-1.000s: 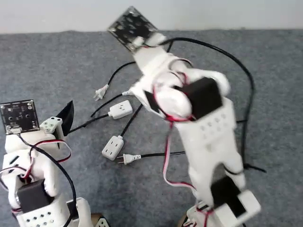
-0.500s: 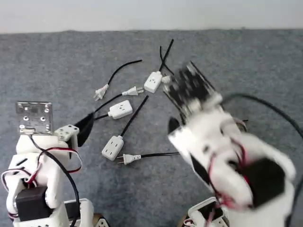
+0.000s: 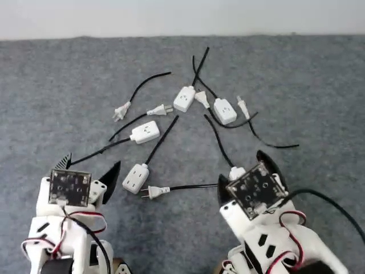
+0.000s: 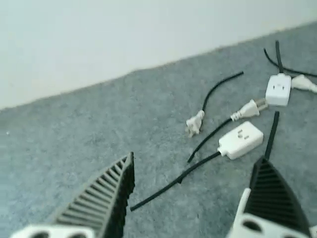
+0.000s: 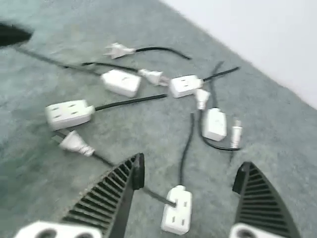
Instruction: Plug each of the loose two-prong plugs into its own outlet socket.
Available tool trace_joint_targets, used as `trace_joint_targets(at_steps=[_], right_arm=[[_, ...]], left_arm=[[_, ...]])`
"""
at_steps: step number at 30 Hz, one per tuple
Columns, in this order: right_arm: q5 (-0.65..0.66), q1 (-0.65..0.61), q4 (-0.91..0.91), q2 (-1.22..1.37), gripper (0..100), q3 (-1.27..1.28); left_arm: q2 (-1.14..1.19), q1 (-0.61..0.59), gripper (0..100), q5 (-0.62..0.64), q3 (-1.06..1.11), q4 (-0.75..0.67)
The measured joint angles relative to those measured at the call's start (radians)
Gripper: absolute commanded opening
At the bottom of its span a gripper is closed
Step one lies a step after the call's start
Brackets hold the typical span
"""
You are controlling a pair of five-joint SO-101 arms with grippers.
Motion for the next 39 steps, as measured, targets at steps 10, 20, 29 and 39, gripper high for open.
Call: trace_joint_targets(at_steps=[10, 20, 29, 39], right_arm=[[0.000, 0.255, -0.207, -0.198, 29.6, 0.420], [0.000, 0.267, -0.230, -0.330, 29.6, 0.635], [0.000, 0.265, -0.230, -0.330, 29.6, 0.684], [0.000, 0.267, -0.301, -0.322, 29.6, 0.865]], left_arm=[[-0.012, 0.000, 37, -0.003, 0.153, 0.002], [-0.012, 0.005, 37, -0.003, 0.298, -0.025], [-0.012, 0.005, 37, -0.003, 0.339, -0.057], [-0.012, 0.005, 37, -0.012, 0.394, -0.081]])
